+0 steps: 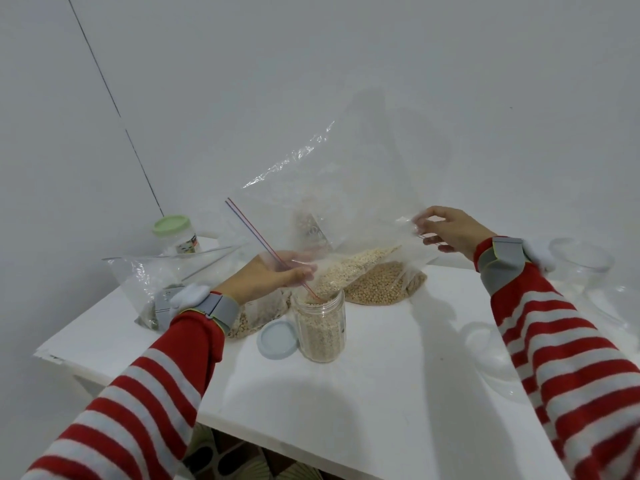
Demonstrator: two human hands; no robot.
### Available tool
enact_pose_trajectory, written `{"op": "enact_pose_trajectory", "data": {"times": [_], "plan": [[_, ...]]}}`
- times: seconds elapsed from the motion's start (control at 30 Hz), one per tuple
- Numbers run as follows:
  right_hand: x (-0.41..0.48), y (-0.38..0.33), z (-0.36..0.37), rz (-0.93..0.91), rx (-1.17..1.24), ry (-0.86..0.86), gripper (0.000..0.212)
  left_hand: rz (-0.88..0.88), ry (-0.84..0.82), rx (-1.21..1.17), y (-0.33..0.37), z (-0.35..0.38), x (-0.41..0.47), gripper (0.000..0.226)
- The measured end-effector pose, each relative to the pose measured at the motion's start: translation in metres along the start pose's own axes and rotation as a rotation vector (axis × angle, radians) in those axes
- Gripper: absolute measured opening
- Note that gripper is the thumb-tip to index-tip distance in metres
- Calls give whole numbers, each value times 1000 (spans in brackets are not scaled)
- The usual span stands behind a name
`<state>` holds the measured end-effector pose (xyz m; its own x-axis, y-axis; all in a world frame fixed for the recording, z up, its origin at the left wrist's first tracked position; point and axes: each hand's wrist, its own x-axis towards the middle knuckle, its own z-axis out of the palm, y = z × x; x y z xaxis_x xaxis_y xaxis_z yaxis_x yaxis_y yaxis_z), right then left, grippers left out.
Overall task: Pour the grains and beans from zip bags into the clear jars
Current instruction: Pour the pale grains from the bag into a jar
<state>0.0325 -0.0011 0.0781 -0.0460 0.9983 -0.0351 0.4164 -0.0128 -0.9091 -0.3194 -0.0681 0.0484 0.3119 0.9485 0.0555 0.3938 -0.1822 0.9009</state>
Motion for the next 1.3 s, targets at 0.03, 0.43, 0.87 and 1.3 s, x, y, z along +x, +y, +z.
{"op": "enact_pose_trajectory", "data": {"times": [0.03,0.43,0.87,1.3], "plan": [[0,0,0,16,66,-21,3,3,9,74,-1,-4,1,34],[-8,-21,6,-22,199,120,31,-53,101,269,6,-22,4,25],[-15,-40,5,-83,235,239,24,-55,98,203,3,-26,8,26],[-16,-44,-6,-103,247,259,34,-38,84,181,10,-26,18,23]]}}
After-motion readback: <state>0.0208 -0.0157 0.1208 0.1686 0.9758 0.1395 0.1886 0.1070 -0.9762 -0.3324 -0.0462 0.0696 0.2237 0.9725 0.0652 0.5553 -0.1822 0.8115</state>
